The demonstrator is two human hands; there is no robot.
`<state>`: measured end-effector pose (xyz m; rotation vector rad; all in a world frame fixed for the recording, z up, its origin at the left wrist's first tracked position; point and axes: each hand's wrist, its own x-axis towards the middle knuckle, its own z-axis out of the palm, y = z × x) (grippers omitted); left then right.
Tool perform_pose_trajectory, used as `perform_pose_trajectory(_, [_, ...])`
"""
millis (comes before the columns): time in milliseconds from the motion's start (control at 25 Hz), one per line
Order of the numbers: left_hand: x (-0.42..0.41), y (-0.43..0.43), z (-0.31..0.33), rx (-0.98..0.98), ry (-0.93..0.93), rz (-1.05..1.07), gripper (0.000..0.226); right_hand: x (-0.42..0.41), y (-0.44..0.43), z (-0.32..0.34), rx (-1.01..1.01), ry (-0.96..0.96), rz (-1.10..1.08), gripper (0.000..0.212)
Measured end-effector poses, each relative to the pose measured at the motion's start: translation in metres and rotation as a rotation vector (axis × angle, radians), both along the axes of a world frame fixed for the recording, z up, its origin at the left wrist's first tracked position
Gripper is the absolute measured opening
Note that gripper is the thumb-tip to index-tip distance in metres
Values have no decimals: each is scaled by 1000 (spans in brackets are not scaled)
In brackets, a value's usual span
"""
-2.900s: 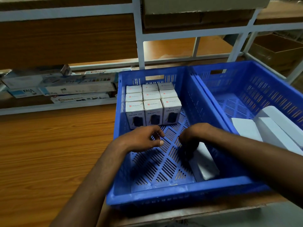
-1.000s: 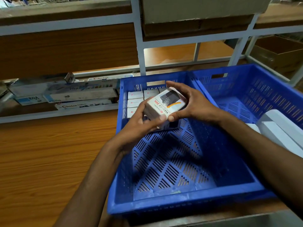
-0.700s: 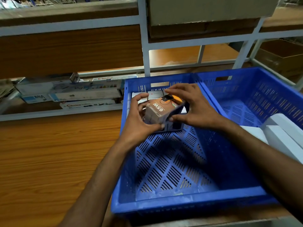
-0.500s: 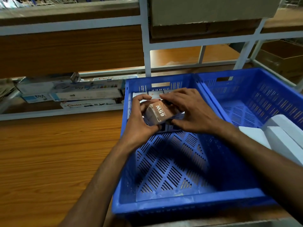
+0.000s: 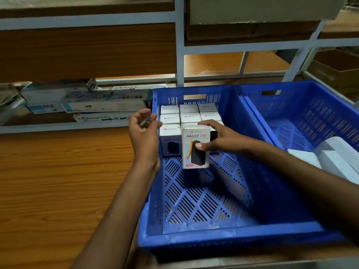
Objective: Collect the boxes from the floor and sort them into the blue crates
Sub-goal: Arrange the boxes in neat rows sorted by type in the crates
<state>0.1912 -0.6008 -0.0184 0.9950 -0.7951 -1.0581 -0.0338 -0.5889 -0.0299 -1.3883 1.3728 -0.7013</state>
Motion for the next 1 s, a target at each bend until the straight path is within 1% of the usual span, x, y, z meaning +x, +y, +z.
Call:
perform_pose_trajectory(120, [-2, 1, 0, -6, -17, -25, 31, 24, -6, -17, -25, 116, 118, 67])
perform_pose_trajectory(200, [-3, 2, 2, -3, -12, -31, 30, 38, -16, -28, -37, 161, 154, 66])
perform_pose_trajectory(280, [-2, 2, 4, -4, -13, -24, 30, 50, -24, -32, -105, 235, 155, 66])
perform_pose_trajectory(320, [-2, 2, 4, -4, -16, -21, 31, 55, -26, -34, -169, 310, 149, 68])
perform_pose_trajectory(400, [-2, 3, 5, -2, -10, -24, 32, 62, -25, -46, -304, 471, 99, 76])
perform_pose_trajectory(440, [-3, 4, 5, -3, -1, -27, 31, 66, -21, -53, -335, 489, 43, 81])
perform_pose_trajectory(480, [-3, 5, 6, -3, 5, -28, 30, 69, -16, -60, -348, 452, -43, 84])
perform_pose_trajectory(520, [-3, 5, 6, -2, 7, -27, 28, 71, -11, -67, -358, 412, -148, 82])
perform_pose_trajectory(560, [-3, 6, 7, -2, 3, -26, 27, 73, -9, -72, -347, 401, -247, 73])
perform_pose_trajectory(600, [-2, 6, 7, -3, -3, -26, 26, 75, -9, -77, -298, 456, -294, 61])
perform_pose_trajectory(640, [-2, 6, 7, -3, -11, -28, 26, 76, -9, -79, -211, 545, -269, 50])
perform_pose_trajectory(680, [-2, 5, 7, -1, -16, -32, 27, 80, -9, -82, -109, 615, -195, 46])
perform_pose_trajectory(720, [-3, 5, 7, 0, -19, -38, 27, 84, -9, -85, -30, 641, -126, 49])
perform_pose_trajectory(760, [-3, 5, 7, 1, -20, -43, 28, 88, -9, -89, 4, 621, -92, 52])
perform_pose_trajectory(840, [-3, 5, 7, 1, -25, -47, 29, 95, -11, -96, -3, 558, -111, 57])
perform_pose_trajectory(920, [-2, 5, 7, -1, -32, -43, 27, 97, -10, -101, -33, 542, -105, 57])
perform_pose_trajectory(960, [-2, 5, 6, -1, -36, -43, 26, 96, -8, -101, -42, 554, -79, 55])
perform_pose_trajectory(1000, [-2, 4, 5, -1, -38, -46, 26, 95, -6, -99, -50, 566, -38, 48])
